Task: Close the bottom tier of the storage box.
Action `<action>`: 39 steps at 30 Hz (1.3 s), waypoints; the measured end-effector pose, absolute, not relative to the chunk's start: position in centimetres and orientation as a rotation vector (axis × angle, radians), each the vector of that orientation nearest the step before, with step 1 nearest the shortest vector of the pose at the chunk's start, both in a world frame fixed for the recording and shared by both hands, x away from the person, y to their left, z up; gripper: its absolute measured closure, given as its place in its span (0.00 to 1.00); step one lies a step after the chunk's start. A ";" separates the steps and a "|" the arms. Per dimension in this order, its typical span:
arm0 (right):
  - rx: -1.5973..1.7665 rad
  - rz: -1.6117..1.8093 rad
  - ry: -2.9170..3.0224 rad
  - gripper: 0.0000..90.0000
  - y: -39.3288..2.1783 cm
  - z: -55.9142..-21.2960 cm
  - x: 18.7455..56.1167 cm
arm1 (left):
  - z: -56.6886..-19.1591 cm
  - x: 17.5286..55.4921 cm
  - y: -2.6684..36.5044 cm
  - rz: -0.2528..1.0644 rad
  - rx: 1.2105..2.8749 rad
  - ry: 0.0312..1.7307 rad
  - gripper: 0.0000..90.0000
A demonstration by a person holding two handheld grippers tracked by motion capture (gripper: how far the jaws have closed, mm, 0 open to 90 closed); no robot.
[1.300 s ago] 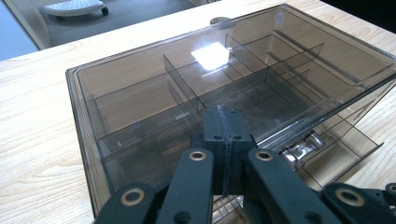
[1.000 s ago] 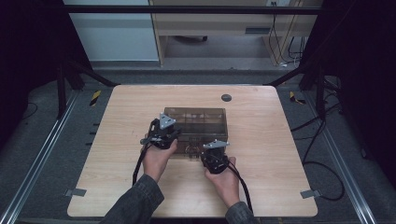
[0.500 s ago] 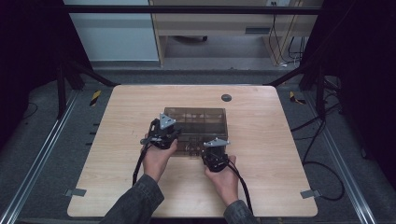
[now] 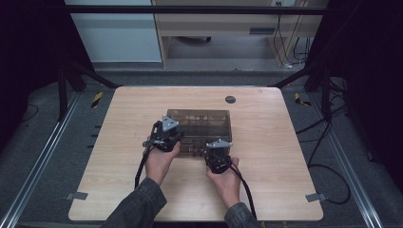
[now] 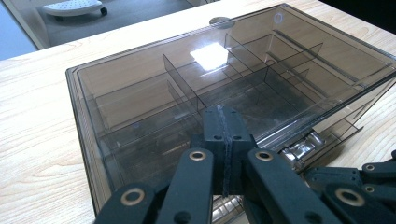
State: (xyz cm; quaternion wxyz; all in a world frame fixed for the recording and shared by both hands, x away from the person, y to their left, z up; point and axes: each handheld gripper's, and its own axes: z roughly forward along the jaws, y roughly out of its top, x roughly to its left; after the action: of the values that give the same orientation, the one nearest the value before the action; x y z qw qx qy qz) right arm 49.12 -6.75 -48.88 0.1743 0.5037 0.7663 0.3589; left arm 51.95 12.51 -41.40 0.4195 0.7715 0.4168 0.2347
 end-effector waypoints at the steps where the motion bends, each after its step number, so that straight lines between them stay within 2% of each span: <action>1: 1.428 1.017 2.172 1.00 -6.7 -48.9 49.1 | -41.4 52.0 12.5 0.588 1.934 1.045 1.00; 39: 1.468 1.008 2.148 1.00 -6.6 -49.2 50.0 | -41.4 52.0 12.7 0.585 1.937 1.045 1.00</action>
State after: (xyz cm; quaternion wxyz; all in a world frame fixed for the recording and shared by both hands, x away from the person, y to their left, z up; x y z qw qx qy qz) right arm 50.05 -6.60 -49.21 0.1747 0.5181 0.7580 0.3556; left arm 51.98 12.70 -41.37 0.4186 0.7724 0.4168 0.2334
